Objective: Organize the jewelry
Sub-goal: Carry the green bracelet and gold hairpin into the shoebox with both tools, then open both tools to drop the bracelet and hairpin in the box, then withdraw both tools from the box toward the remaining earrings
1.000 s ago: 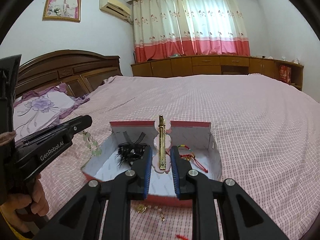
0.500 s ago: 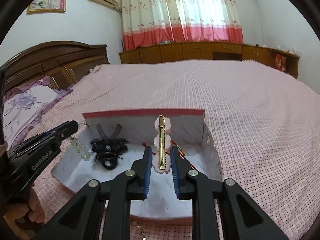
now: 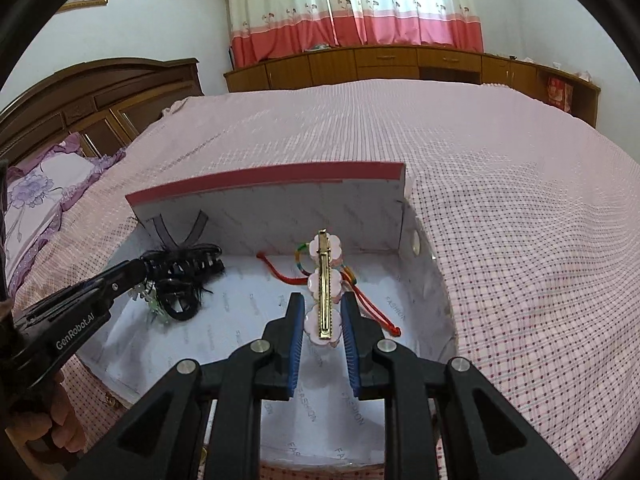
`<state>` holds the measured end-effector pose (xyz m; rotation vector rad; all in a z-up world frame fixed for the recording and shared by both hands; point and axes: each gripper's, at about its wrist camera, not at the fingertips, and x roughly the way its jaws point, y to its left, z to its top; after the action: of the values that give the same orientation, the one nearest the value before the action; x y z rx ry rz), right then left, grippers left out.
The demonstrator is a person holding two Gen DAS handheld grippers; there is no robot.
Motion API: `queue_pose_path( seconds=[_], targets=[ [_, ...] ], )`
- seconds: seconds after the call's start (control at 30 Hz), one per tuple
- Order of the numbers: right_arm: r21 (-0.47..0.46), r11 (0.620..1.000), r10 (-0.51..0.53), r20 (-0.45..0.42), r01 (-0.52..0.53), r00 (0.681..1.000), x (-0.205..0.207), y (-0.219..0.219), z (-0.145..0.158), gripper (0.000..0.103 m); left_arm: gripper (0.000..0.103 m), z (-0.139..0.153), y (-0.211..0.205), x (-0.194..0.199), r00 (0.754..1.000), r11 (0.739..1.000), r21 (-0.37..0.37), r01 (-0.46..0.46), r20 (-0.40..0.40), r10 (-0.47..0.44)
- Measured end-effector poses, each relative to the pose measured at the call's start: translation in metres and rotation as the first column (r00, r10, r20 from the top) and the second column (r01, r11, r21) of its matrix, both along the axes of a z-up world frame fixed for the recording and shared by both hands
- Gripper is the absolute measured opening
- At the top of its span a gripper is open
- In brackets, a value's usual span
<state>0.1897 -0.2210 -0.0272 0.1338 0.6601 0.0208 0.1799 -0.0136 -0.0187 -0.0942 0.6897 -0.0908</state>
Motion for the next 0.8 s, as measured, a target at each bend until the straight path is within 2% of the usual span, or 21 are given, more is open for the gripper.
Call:
queue_pose_path(
  seconds=[0.03,0.1,0.17,0.23,0.8],
  targets=[
    [0.0,1.0,0.004,-0.003,-0.004,1.0,0.001,0.0,0.001,0.021,0.004,0.0,-0.001,0.0,1.0,1.0,0.003,0.001,-0.008,-0.001],
    [0.007,1.0,0.005,-0.002,-0.005,1.0,0.0,0.001,0.002,0.021,0.015,0.0,-0.004,0.003,1.0,1.0,-0.002,0.005,-0.028,-0.005],
    [0.015,1.0,0.009,-0.006,-0.009,1.0,-0.001,0.001,0.003,0.025,0.03,0.002,-0.005,0.005,0.999,1.0,-0.014,0.008,-0.037,-0.008],
    [0.021,1.0,0.013,0.002,-0.013,1.0,-0.004,0.002,0.006,0.034,0.034,0.005,-0.007,0.003,1.0,1.0,-0.018,0.01,-0.03,-0.01],
    [0.091,0.995,0.022,0.082,-0.029,0.996,-0.061,-0.004,0.053,0.036,0.036,0.046,0.011,-0.045,0.998,0.997,-0.041,0.061,-0.016,-0.061]
  ],
)
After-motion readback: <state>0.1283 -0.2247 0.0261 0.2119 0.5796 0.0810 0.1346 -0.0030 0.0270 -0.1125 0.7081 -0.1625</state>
